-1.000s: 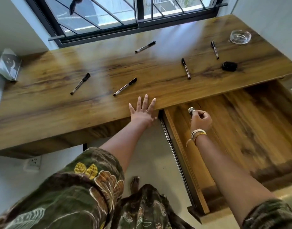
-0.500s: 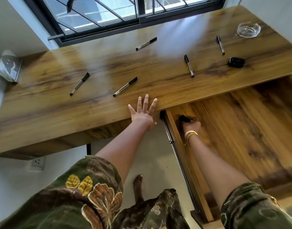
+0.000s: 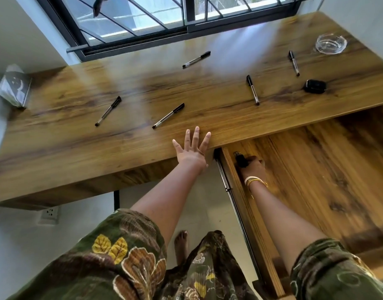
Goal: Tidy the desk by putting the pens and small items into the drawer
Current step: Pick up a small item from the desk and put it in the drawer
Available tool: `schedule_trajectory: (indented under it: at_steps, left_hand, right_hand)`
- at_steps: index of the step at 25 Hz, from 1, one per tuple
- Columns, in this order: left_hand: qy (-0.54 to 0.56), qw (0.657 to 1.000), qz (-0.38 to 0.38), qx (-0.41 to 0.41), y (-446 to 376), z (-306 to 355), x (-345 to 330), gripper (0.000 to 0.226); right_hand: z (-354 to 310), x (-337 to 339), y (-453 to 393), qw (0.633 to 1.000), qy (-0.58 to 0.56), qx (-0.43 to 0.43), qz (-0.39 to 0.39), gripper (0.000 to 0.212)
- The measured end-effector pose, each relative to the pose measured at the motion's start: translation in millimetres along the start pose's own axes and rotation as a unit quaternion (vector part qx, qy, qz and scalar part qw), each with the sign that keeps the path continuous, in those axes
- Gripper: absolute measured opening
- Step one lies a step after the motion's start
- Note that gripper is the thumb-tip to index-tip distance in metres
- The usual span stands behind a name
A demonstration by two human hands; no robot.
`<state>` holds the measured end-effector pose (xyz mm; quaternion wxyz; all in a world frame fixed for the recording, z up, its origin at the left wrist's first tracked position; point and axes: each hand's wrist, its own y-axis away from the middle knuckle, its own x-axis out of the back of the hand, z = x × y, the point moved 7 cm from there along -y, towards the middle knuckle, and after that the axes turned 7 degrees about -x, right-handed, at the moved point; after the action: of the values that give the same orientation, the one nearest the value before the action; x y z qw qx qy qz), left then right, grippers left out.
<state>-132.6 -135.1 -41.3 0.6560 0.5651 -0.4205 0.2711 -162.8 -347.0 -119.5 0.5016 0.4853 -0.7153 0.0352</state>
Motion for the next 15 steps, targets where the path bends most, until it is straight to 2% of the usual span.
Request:
schedule_trajectory:
  at_steps: [5,8,13,15]
  left_hand:
    - [0.002,1.000,0.005,-0.006,3,0,2,0.098]
    - [0.001,1.000,0.006,-0.005,4,-3,3,0.100]
    - [0.017,0.999,-0.010,-0.030,2,-5,2,0.101]
    - [0.017,0.998,0.000,-0.059,1,-7,5,0.098]
  right_hand:
    - [6,0,-2,0.998,0.036,0.018,-0.047,0.062]
    - [6,10,3,0.995,0.083,0.015,-0.057,0.056]
    - [-8,28,15,0.995,0.081,0.041,-0.034,0.043]
    - [-23,40,19,0.995,0.067,0.074,0.001,0.035]
